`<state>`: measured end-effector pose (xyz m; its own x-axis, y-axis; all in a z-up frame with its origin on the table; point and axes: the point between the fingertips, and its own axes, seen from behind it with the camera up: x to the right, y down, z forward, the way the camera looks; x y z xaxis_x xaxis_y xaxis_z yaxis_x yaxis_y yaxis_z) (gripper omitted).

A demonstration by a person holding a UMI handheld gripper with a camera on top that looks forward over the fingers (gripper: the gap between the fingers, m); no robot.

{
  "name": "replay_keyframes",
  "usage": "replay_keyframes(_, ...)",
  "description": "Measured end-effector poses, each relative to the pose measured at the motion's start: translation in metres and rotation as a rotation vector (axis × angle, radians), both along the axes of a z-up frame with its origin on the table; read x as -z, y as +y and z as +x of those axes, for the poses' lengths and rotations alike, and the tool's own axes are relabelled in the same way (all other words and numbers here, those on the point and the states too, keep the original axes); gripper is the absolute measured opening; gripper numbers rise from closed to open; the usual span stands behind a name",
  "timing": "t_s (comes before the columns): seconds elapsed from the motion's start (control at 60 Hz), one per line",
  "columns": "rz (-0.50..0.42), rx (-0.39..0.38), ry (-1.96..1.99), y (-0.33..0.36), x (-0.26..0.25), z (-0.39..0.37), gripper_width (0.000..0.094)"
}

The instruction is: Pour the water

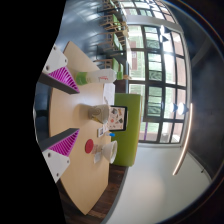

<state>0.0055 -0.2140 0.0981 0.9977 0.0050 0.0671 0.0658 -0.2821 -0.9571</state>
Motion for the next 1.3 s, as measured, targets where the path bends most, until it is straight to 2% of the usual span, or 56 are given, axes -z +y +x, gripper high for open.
replay_keyframes(0.267,0.015,-0.036,0.009,0.005,0.006,-0.035,0.0804)
replay_keyframes(0.633,0.086,-0.123,0.044,0.079,0.027,-0.125,0.0798)
replay_keyframes(0.867,0.131,-0.095,0.034,0.13,0.024,-0.149,0.0799)
replay_keyframes(0.967,0.151,-0.04,0.007,0.157,0.018,-0.141,0.0794)
replay_keyframes(1.017,0.154,-0.034,0.001,0.167,0.016,-0.142,0.0777)
replay_keyframes(1.05,0.152,-0.04,0.003,0.173,0.015,-0.146,0.0734)
replay_keyframes(1.067,0.15,-0.042,0.005,0.179,0.016,-0.147,0.0688)
replay_keyframes(1.1,0.141,-0.041,0.005,0.185,0.017,-0.148,0.0529)
replay_keyframes(1.117,0.134,-0.043,0.003,0.187,0.019,-0.148,0.0504)
replay_keyframes(1.3,0.162,-0.038,-0.007,0.203,0.018,-0.151,0.0418)
